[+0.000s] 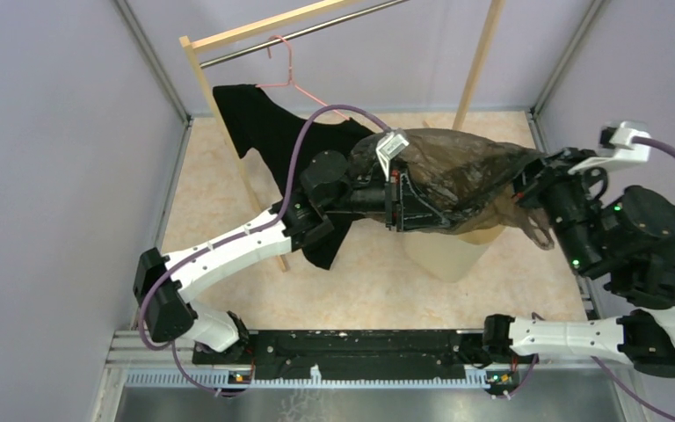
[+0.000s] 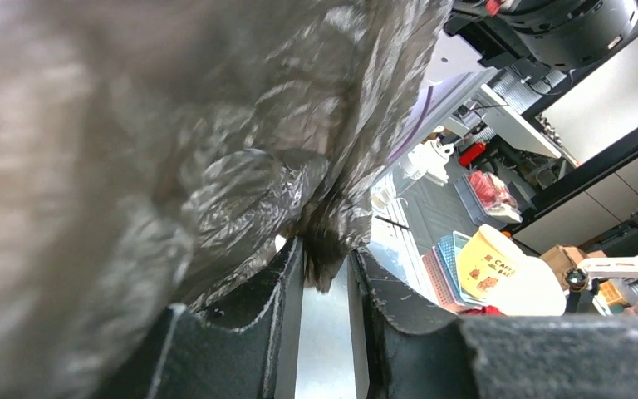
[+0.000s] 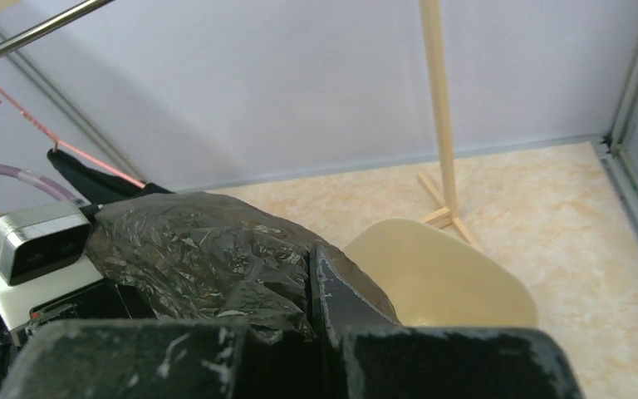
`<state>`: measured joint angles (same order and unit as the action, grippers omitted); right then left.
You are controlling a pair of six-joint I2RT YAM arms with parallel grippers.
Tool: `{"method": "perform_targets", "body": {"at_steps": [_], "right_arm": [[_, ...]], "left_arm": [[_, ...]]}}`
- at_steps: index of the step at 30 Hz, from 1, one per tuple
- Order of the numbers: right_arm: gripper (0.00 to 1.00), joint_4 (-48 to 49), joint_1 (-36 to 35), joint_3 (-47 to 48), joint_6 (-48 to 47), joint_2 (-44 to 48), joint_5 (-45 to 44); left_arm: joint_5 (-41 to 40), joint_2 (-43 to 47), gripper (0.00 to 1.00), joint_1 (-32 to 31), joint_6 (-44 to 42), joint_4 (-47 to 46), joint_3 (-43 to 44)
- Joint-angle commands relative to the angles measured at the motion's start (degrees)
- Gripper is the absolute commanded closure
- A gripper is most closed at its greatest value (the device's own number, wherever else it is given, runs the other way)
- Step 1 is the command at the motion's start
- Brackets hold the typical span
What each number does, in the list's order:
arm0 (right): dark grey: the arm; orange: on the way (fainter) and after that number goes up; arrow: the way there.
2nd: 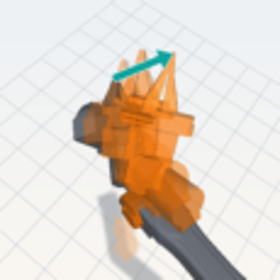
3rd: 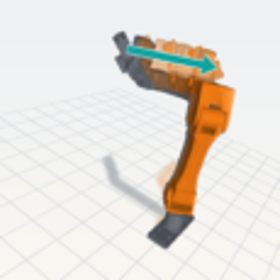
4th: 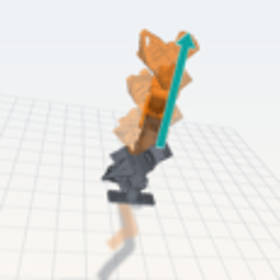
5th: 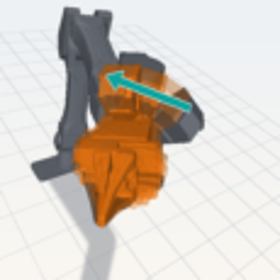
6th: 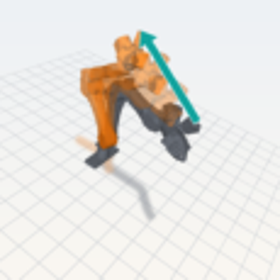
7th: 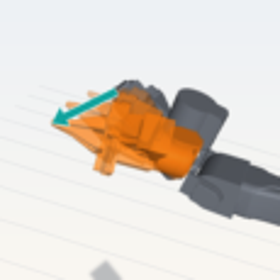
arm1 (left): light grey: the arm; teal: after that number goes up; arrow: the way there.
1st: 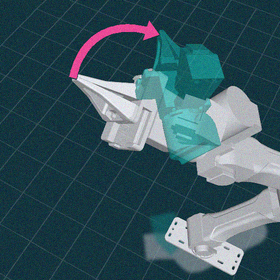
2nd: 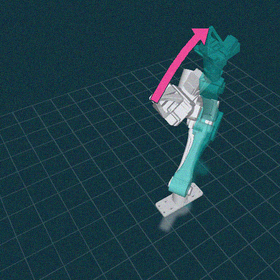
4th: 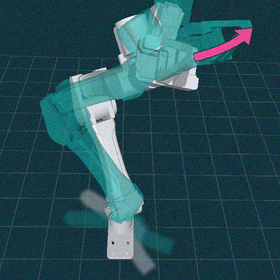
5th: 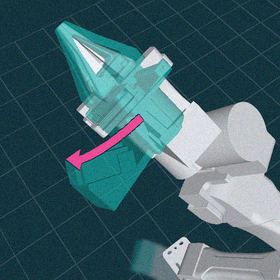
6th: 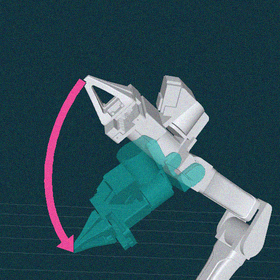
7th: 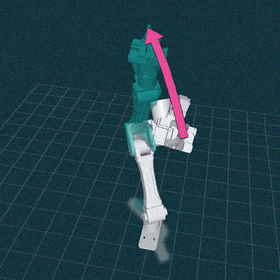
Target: Put the trash bags into the trash bin
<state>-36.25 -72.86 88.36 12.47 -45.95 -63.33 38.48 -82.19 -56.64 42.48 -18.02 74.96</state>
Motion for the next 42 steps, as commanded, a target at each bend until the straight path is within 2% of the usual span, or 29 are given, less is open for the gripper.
{"method": "perform_targets", "body": {"at_steps": [1, 4, 6, 8, 10, 17, 20, 28, 32, 35, 42], "right_arm": [[1.0, -1.1, 0.3, 2.5, -4.6, 3.5, -3.2], [1.0, -1.3, 0.4, 0.9, -5.0, 6.9, -3.7], [1.0, -0.4, 0.4, -1.5, -5.0, 8.9, -2.4], [1.0, 0.6, 0.4, -3.7, -6.2, 10.5, -0.4], [1.0, -0.3, 0.4, -4.3, -6.9, 11.1, -0.4], [1.0, -0.4, 0.4, -4.2, -12.1, 13.0, 1.0], [1.0, -1.3, 0.3, -3.9, -15.7, 13.9, 0.1], [1.0, -4.4, -1.2, -4.6, -16.8, 17.0, 0.8], [1.0, -5.6, -3.0, -3.5, -17.3, 17.6, 1.0], [1.0, -5.9, -4.4, -3.1, -17.6, 18.0, -0.5], [1.0, -0.6, -8.2, -2.1, -21.4, 17.5, -4.1]], "left_arm": [[-0.1, -3.4, 0.67, -0.7, 1.2, -3.7, 4.1], [-0.4, -4.6, 0.62, -0.8, 1.6, -3.7, 4.4], [-1.0, -4.9, 0.55, -0.8, 1.4, -2.9, 4.6], [-2.3, -5.1, 0.42, -0.8, 0.6, -1.2, 5.0], [-3.8, -5.0, 0.34, -0.8, -0.6, 1.7, 5.6], [-8.8, -0.4, 0.09, -0.8, -3.5, 7.8, 5.0], [-8.5, 2.6, 0.02, -0.8, -4.4, 9.3, 4.8], [-9.2, 9.0, 0.01, -0.8, -11.1, 20.4, 10.1], [-19.2, 11.8, 0.01, -0.8, -15.2, 26.3, 13.7], [-25.4, 13.3, 0.01, -0.8, -16.7, 26.7, 14.7], [-24.7, 6.3, 0.01, -0.8, -20.3, 27.4, 20.3]]}}
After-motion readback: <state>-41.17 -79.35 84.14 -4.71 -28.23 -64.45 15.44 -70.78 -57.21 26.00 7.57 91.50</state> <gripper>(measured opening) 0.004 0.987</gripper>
